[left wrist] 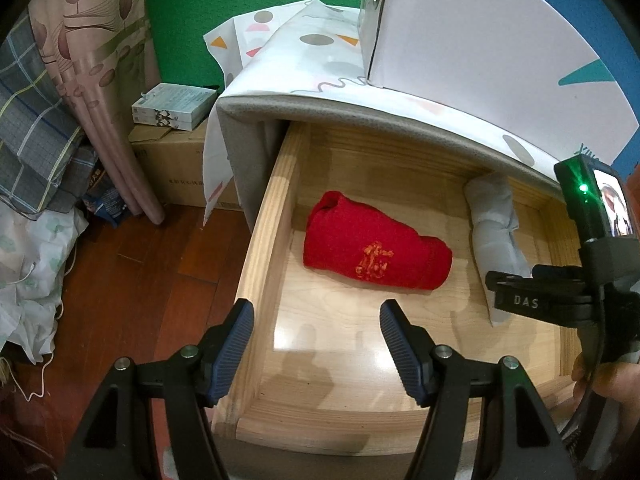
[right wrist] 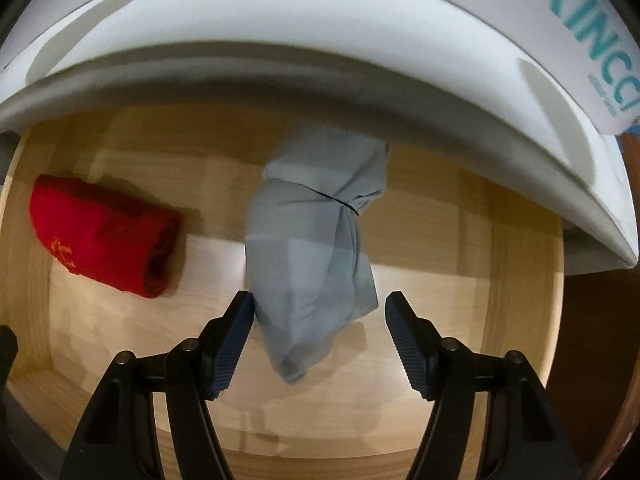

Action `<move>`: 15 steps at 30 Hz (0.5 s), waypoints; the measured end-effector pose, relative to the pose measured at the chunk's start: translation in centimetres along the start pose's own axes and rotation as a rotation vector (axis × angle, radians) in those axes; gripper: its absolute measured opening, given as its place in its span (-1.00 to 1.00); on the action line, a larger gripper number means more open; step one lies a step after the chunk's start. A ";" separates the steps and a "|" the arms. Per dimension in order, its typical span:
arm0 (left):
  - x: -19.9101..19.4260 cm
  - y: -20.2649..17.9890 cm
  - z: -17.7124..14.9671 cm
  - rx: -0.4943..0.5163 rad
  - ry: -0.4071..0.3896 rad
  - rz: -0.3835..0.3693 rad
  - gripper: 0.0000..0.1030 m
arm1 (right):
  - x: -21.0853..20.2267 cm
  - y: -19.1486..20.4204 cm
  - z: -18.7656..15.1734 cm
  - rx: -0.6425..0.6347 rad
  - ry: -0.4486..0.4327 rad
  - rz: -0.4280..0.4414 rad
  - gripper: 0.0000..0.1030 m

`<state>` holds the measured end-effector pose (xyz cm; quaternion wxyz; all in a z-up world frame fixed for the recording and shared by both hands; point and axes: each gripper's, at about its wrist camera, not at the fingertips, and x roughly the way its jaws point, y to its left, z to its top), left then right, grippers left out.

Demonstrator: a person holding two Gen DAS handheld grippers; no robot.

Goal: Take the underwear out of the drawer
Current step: 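Close the right tool on the pale grey-blue underwear and lift it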

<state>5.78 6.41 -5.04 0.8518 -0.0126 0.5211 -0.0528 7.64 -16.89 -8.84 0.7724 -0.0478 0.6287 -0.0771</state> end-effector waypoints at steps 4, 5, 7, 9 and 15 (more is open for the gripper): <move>0.0 -0.1 0.0 0.004 0.001 0.003 0.30 | -0.2 0.1 0.2 -0.025 -0.017 0.009 0.29; 0.0 -0.1 0.0 0.003 0.000 0.004 0.30 | -0.2 0.1 0.1 -0.036 -0.017 0.008 0.29; 0.0 -0.1 -0.1 0.003 0.002 0.002 0.30 | -0.2 1.1 0.6 -0.064 -0.020 0.005 0.29; 0.0 -0.1 0.0 0.000 0.003 0.001 0.30 | 0.0 1.6 0.9 -0.084 -0.022 -0.004 0.29; -0.1 -0.2 -0.1 0.001 0.005 0.000 0.30 | 0.7 2.1 1.4 -0.072 -0.007 0.019 0.12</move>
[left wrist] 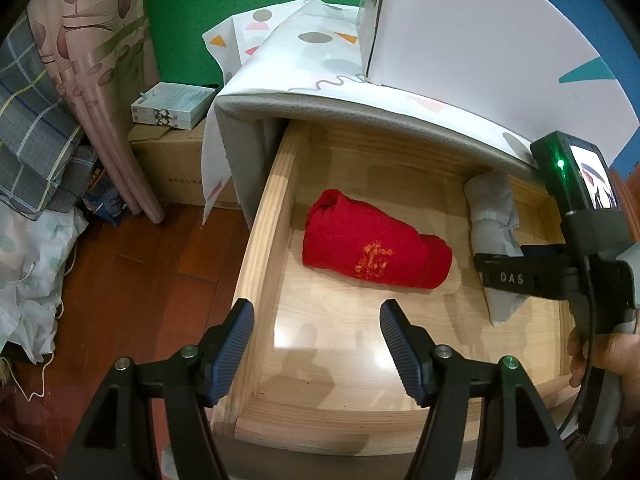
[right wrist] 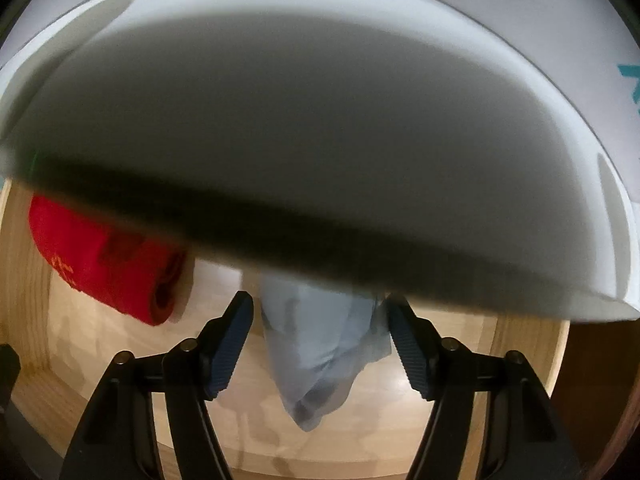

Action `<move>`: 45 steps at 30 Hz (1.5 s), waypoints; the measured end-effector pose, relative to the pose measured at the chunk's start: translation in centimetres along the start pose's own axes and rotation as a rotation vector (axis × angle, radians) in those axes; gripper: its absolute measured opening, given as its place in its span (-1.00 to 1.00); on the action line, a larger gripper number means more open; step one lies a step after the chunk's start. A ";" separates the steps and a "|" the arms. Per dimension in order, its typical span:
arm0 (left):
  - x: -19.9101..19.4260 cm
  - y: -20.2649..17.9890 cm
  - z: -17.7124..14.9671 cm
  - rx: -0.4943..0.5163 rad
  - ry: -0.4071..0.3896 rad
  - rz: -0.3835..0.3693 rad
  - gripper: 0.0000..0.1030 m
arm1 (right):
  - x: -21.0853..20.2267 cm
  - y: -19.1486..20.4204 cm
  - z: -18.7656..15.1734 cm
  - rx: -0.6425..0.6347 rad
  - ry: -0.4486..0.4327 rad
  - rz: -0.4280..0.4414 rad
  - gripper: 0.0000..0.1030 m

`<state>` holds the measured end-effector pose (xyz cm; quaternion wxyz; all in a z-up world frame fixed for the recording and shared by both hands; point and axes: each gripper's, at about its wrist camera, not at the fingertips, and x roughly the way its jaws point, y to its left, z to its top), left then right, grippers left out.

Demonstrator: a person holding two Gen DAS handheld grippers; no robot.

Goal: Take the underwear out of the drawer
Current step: 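Close the right tool on the pale grey-blue underwear and lift it, then lower the left tool onto the red underwear in the drawer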

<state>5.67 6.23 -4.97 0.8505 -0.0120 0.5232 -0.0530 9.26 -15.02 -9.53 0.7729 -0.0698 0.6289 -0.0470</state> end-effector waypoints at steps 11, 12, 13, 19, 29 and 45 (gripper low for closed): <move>0.1 0.3 0.1 -0.004 0.005 -0.003 0.30 | 0.2 -2.4 -1.5 0.045 0.029 0.058 -0.18; 0.1 0.3 0.1 -0.003 0.005 -0.003 0.30 | 0.2 -2.5 -1.7 0.047 0.036 0.059 -0.19; 0.1 0.2 0.1 -0.003 0.005 -0.002 0.30 | 0.3 -2.7 -1.9 0.052 0.042 0.062 -0.20; 0.2 -0.1 0.0 0.005 0.006 0.004 0.30 | 0.4 -4.3 -3.5 0.061 0.095 0.042 -0.20; 0.2 -0.2 0.0 0.004 0.008 0.005 0.30 | 0.9 -6.6 -6.8 0.103 0.193 0.021 -0.20; 1.4 -1.2 0.0 0.035 0.074 -0.006 0.30 | 1.3 -7.2 -9.5 0.090 0.291 0.047 -0.23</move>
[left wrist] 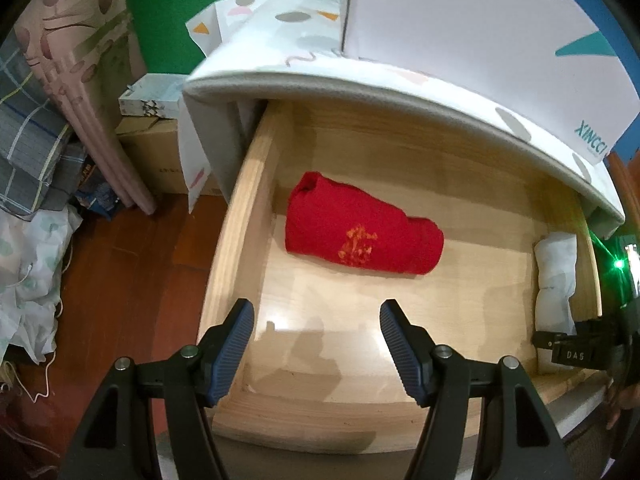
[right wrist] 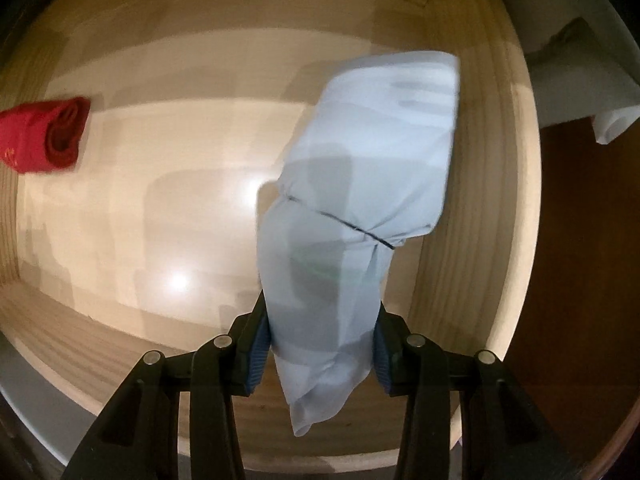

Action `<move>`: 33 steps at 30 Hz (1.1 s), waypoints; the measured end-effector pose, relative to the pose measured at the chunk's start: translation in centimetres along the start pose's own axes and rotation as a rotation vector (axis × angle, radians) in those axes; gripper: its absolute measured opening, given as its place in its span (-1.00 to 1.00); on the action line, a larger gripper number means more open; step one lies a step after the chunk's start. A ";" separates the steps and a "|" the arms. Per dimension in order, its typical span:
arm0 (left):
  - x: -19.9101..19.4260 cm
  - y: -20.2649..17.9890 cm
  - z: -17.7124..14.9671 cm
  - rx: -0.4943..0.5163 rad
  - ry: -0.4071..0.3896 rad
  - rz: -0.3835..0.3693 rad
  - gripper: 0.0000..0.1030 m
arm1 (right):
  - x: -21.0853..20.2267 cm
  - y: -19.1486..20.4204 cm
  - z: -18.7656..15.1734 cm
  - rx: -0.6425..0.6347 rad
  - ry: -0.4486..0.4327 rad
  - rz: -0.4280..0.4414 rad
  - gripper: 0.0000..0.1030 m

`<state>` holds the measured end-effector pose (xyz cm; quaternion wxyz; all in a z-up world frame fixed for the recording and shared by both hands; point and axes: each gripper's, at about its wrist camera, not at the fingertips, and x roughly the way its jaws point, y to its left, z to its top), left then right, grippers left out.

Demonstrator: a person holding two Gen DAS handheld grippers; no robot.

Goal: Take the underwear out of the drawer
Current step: 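Lower the left tool onto the red underwear in the drawer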

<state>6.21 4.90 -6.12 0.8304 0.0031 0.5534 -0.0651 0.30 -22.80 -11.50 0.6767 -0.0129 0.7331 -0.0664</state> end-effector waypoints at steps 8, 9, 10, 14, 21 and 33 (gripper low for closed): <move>0.8 -1.1 -0.1 0.047 0.037 0.024 0.30 | 0.3 1.3 -0.2 0.005 0.015 0.023 -0.25; 0.9 -1.1 -0.1 0.049 0.041 0.020 0.30 | 0.0 0.8 0.2 0.007 0.017 0.024 -0.25; 0.8 -1.1 -0.1 0.047 0.040 0.016 0.30 | 0.3 0.5 0.2 0.009 0.018 0.026 -0.25; 0.3 -0.6 0.2 0.036 0.032 -0.018 0.30 | 0.2 -1.9 2.1 0.008 0.019 0.017 -0.25; -0.1 -0.9 2.3 0.015 0.026 -0.061 0.30 | 1.9 0.5 1.2 0.003 0.015 0.020 -0.24; 3.1 -2.2 7.2 0.068 0.085 -0.094 0.30 | 1.7 -1.2 0.6 -0.001 0.013 0.032 -0.22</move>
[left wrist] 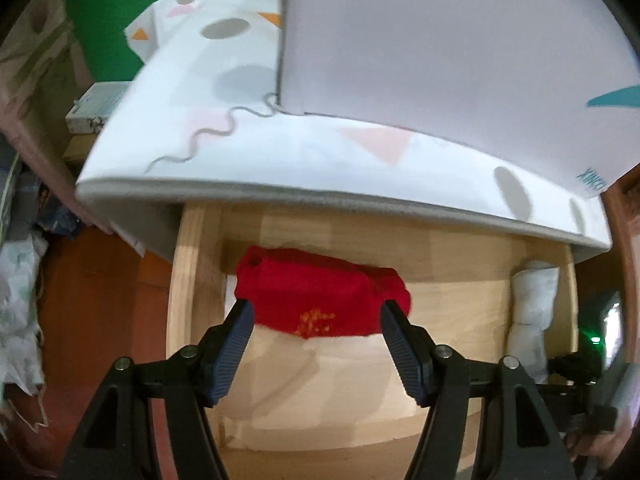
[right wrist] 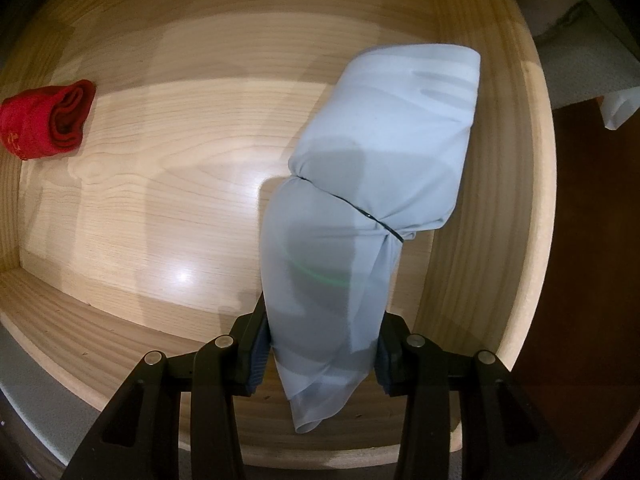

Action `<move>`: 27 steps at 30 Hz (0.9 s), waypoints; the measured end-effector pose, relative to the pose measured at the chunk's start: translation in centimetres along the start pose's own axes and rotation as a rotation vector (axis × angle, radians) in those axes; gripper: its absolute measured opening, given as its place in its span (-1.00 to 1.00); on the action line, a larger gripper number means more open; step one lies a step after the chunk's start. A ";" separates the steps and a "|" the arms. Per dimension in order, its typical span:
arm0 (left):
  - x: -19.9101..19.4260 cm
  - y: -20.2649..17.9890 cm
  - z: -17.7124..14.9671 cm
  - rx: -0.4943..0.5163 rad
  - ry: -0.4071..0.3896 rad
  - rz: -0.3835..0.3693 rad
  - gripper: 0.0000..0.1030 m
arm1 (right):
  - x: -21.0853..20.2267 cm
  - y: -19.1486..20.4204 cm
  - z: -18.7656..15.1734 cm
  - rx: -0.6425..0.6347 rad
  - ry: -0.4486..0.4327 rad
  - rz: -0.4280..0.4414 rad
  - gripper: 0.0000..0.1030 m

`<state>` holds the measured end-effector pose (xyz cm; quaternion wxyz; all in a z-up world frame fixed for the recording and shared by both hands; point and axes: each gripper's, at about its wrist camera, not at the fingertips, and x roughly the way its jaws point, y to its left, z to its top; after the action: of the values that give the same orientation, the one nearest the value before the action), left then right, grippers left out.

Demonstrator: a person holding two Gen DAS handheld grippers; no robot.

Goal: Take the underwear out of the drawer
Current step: 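Lower the left tool onto the red underwear in the drawer, then close the left tool on the red underwear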

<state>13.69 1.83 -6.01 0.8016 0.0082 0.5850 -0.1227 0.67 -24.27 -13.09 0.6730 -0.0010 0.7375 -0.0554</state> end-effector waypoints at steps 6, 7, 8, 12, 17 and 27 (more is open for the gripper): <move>2.0 -0.7 1.1 0.024 0.026 0.049 0.30 | 0.0 -0.3 0.0 -0.002 -0.001 0.016 -0.20; 2.3 -0.8 1.2 0.020 0.027 0.063 0.30 | 0.0 -0.4 0.0 -0.002 -0.002 0.018 -0.20; 2.5 -0.8 1.3 0.017 0.028 0.074 0.30 | 0.0 -0.4 0.0 -0.001 -0.002 0.020 -0.20; 3.3 -1.1 1.4 0.001 0.033 0.103 0.36 | 0.1 -0.9 0.1 0.002 -0.004 0.037 -0.19; 4.6 -1.7 1.6 0.008 0.056 0.150 0.46 | 0.3 -1.4 0.3 0.002 -0.005 0.047 -0.18; 6.3 -1.8 2.1 0.006 0.128 0.144 0.65 | 0.3 -2.4 0.7 0.003 -0.005 0.059 -0.16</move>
<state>17.04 -1.39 -11.02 0.7695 0.0607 0.6324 -0.0656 1.14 -26.72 -13.23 0.6764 0.0218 0.7353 -0.0365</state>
